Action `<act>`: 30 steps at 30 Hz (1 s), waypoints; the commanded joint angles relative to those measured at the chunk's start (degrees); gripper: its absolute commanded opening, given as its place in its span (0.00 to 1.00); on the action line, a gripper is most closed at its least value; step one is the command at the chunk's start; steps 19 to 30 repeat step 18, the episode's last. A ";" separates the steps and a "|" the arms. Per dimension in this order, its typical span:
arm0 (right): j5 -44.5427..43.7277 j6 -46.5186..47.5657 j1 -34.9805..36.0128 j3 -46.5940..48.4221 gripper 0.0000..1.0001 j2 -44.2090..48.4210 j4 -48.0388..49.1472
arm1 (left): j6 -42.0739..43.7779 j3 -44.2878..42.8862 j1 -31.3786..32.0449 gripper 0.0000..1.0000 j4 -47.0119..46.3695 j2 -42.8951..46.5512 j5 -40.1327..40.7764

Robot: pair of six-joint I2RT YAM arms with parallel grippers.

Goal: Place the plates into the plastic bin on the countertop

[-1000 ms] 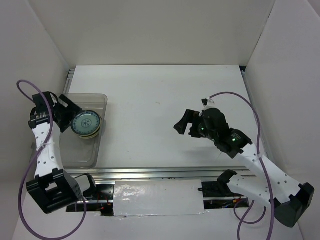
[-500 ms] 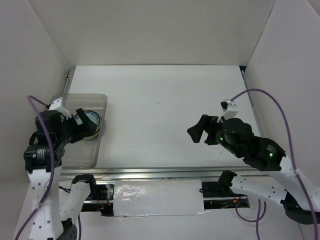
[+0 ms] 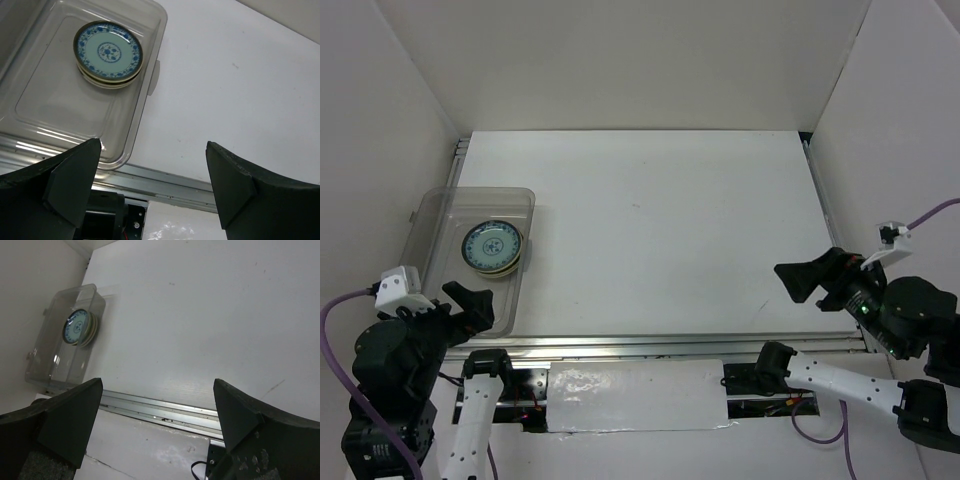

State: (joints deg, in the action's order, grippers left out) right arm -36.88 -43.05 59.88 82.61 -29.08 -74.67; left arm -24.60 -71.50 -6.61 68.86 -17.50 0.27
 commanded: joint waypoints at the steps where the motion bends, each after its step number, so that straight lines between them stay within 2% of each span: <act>1: -1.00 2.00 0.33 0.45 1.00 2.61 -5.40 | -2.55 -1.00 -0.16 0.99 0.75 0.36 5.78; 4: -1.43 4.63 -0.28 0.10 1.00 3.94 -4.60 | -3.26 -1.09 -0.07 0.99 1.10 1.06 6.41; 15: 0.15 12.11 -9.95 -1.04 1.00 4.91 -2.50 | -4.40 1.37 -0.07 0.99 0.58 1.76 7.55; 30: 0.06 11.32 -10.22 -0.96 1.00 5.44 -2.23 | -4.58 1.72 -0.15 0.99 0.40 1.68 7.64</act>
